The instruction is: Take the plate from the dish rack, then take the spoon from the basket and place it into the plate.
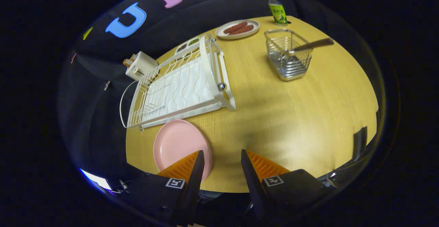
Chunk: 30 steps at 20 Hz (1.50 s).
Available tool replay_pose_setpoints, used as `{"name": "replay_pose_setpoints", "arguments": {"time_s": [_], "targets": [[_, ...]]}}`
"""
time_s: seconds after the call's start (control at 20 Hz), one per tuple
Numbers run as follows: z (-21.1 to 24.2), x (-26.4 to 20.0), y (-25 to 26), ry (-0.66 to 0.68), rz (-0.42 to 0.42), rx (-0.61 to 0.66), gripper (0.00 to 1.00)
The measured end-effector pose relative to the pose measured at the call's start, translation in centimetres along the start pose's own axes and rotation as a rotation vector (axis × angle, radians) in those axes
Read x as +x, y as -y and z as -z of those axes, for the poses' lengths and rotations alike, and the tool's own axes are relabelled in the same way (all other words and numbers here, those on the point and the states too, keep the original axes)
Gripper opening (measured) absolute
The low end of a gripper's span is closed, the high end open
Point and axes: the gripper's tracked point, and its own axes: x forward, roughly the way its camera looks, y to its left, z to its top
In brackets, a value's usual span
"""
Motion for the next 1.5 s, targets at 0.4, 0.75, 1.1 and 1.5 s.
{"name": "replay_pose_setpoints", "arguments": {"time_s": [0.4, 0.75, 1.1, 1.5], "targets": [[-14.3, -9.4, 8.2, 0.376, 0.192, -0.183, 0.67], [-17.0, -4.8, 14.8, 0.339, 0.279, -0.134, 0.61], [-16.8, -1.0, 15.3, 0.284, 0.249, -0.118, 0.30], [-17.8, -1.2, 12.2, 0.283, 0.149, -0.092, 0.10]]}}
